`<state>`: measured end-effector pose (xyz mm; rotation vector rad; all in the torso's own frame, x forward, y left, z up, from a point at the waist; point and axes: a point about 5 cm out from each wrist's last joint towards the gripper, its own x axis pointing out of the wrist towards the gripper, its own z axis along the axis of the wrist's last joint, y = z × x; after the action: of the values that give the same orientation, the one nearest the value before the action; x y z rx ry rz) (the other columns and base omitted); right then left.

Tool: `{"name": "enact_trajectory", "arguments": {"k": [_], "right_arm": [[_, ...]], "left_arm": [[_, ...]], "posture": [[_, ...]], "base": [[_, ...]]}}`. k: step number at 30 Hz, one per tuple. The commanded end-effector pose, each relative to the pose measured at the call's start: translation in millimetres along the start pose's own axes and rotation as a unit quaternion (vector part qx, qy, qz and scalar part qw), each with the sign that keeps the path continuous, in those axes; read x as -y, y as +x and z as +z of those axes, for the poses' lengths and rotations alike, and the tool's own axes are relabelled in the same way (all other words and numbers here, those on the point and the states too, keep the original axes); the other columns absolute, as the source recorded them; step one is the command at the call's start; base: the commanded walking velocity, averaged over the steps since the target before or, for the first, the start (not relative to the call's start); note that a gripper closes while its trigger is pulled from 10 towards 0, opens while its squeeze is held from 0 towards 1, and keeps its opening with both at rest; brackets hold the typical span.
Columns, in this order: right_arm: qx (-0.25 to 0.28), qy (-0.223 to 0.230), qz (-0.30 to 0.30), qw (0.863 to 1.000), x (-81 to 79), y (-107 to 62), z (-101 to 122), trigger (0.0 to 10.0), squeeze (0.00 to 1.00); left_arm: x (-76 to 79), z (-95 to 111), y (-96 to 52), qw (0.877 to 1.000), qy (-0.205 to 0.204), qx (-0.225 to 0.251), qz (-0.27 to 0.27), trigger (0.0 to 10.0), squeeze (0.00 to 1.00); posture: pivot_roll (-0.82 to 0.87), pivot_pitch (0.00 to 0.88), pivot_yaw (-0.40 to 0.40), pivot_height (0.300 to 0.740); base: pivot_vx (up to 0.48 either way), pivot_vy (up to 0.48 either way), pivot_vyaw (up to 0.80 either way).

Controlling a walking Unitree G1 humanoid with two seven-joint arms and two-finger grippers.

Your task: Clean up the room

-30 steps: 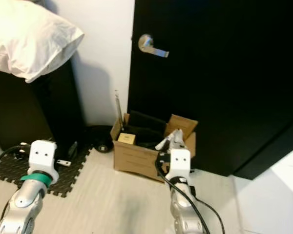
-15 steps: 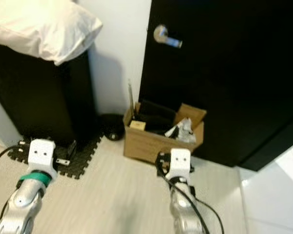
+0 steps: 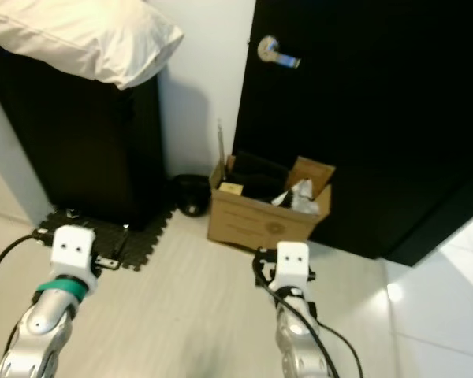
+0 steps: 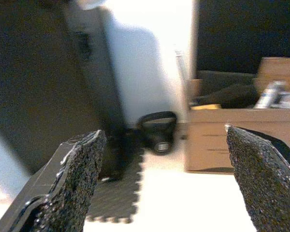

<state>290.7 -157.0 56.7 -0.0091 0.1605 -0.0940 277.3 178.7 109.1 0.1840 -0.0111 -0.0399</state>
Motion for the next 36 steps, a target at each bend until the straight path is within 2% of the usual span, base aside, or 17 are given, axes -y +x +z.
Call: {"name": "enact_trajectory", "arguments": {"k": [1,15,25,36], "right_arm": [[-0.009,0.001,0.001,1.0,-1.2,-1.7,-4.8,10.0,0.0],[-0.006,-0.004,0.002,1.0,-1.2,-1.3,-4.2,10.0,0.0],[-0.001,-0.039,0.017,0.999,-4.6,-1.8,-3.4,10.0,0.0],[-0.001,-0.043,0.027,0.999,-6.5,-1.8,-3.5,10.0,0.0]], "left_arm": [[-1.5,-5.6,-1.5,1.0,0.003,-0.013,0.002,10.0,0.0],[-0.8,-6.6,-0.2,1.0,0.008,-0.017,0.003,10.0,0.0],[-0.5,-8.4,-1.9,1.0,0.011,-0.022,0.003,10.0,0.0],[-0.2,-9.5,-2.4,1.0,0.013,-0.024,0.004,10.0,0.0]], "posture": [[0.18,0.0,-0.037,0.74],[0.18,0.0,-0.038,0.74],[0.18,0.0,-0.037,0.74],[0.18,0.0,-0.037,0.74]], "base": [[0.0,0.0,0.0],[0.0,0.0,0.0],[0.0,0.0,0.0],[0.0,0.0,0.76]]}}
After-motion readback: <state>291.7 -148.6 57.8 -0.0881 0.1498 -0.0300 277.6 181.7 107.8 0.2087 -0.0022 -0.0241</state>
